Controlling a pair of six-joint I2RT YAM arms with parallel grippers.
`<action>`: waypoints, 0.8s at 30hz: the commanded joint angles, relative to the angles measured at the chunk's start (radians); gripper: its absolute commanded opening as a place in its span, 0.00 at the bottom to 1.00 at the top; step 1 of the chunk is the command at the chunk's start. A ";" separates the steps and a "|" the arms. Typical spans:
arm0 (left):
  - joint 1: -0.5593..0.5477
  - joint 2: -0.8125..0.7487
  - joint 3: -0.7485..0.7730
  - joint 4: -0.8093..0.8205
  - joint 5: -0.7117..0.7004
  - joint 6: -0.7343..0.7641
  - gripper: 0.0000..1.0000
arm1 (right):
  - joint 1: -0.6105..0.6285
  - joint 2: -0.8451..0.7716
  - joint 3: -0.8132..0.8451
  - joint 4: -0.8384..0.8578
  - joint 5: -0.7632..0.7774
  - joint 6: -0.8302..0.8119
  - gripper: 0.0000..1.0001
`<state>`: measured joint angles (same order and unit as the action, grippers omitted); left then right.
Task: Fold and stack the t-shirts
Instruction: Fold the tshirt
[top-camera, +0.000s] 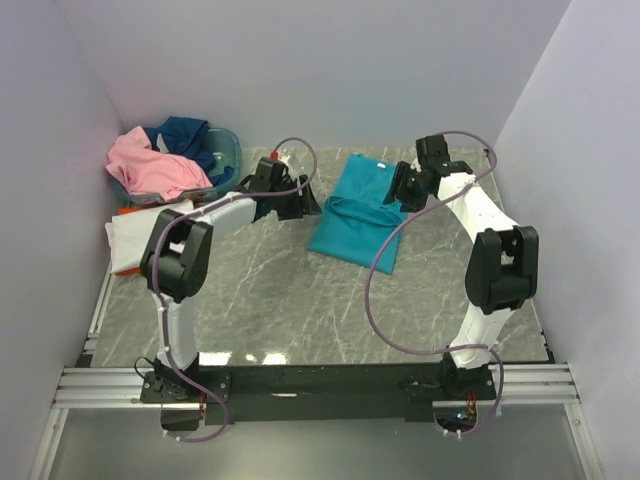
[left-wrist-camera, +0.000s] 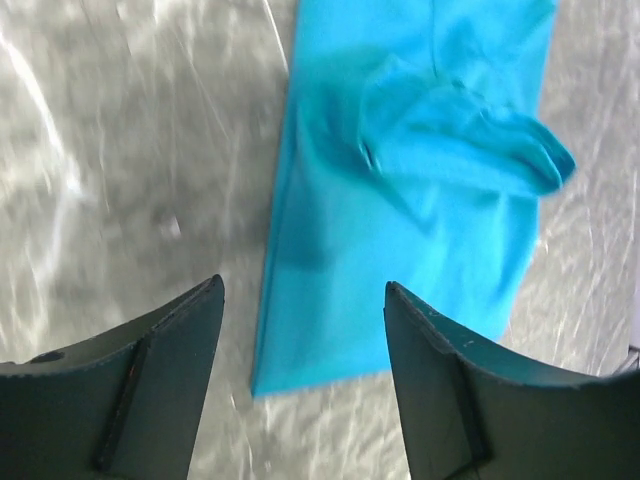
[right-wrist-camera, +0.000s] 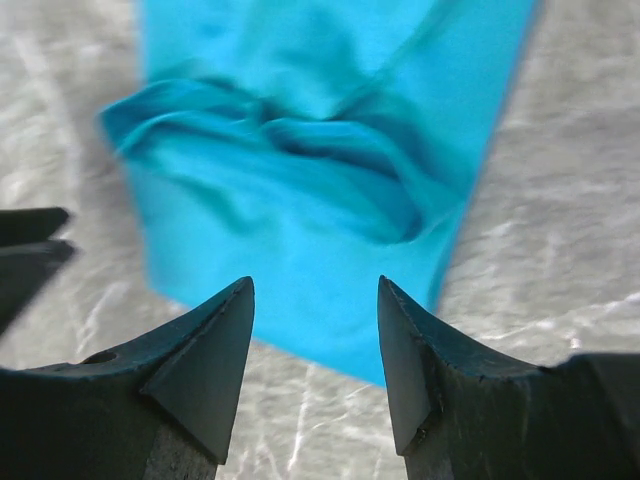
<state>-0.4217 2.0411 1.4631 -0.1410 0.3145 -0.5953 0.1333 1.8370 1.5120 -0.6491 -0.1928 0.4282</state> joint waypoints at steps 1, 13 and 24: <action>-0.029 -0.123 -0.115 0.133 -0.014 -0.007 0.70 | 0.052 -0.074 -0.041 0.057 -0.048 0.018 0.59; -0.135 -0.073 -0.260 0.424 0.087 -0.145 0.70 | 0.147 0.070 -0.033 0.101 -0.054 0.061 0.57; -0.209 0.016 -0.320 0.529 0.086 -0.130 0.70 | 0.152 0.212 0.030 0.086 -0.023 0.050 0.57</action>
<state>-0.6140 2.0483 1.1759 0.3256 0.3840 -0.7300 0.2829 2.0296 1.4796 -0.5781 -0.2379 0.4816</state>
